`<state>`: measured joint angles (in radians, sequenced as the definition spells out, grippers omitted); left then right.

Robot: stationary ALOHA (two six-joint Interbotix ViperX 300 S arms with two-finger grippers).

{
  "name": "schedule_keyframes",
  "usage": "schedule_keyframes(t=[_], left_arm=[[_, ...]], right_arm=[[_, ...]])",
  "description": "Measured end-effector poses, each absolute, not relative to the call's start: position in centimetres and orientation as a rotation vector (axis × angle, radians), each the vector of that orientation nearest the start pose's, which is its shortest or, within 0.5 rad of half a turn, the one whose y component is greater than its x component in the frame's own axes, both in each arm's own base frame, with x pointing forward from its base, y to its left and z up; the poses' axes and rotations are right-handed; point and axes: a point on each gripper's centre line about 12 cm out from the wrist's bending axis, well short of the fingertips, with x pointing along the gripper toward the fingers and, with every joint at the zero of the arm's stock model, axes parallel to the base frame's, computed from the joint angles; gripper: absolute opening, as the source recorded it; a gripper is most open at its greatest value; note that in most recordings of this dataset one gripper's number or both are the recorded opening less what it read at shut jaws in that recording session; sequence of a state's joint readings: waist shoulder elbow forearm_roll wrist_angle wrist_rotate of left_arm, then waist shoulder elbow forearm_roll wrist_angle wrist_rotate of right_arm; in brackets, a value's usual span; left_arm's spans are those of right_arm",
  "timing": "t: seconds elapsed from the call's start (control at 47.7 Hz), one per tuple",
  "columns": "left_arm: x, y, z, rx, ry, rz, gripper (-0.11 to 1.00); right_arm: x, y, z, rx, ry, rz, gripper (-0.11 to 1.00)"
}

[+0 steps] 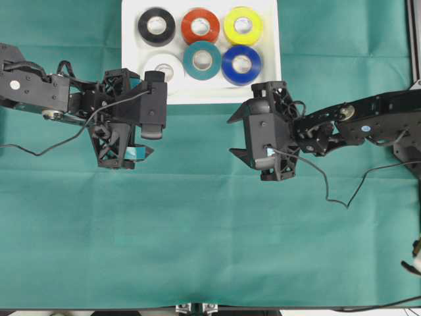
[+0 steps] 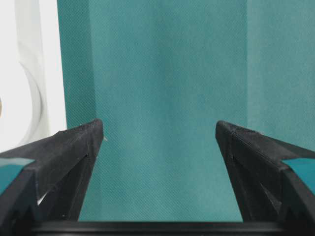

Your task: Put the tape alternately from left to right into the white case.

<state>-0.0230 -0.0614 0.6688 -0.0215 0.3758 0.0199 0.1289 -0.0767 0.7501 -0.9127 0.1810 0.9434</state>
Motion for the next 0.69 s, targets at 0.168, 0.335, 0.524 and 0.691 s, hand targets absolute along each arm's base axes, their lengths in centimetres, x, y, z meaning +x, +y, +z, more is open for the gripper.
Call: schedule_keyframes(t=[0.168, 0.335, 0.524, 0.691], left_arm=[[35.27, -0.91, 16.04, 0.009, 0.985, -0.029, 0.7], [35.27, -0.91, 16.04, 0.009, 0.985, -0.029, 0.7], [35.26, -0.91, 16.09, 0.009, 0.983, -0.029, 0.7], [35.07, -0.89, 16.17, 0.01, 0.982, -0.029, 0.7]], right_arm=[[35.29, 2.88, 16.09, -0.065, 0.778, -0.03, 0.74], [35.28, 2.87, 16.08, -0.064, 0.779, -0.031, 0.74], [35.29, 2.88, 16.08, -0.064, 0.778, -0.03, 0.74], [35.25, 2.85, 16.29, -0.062, 0.774, -0.033, 0.74]])
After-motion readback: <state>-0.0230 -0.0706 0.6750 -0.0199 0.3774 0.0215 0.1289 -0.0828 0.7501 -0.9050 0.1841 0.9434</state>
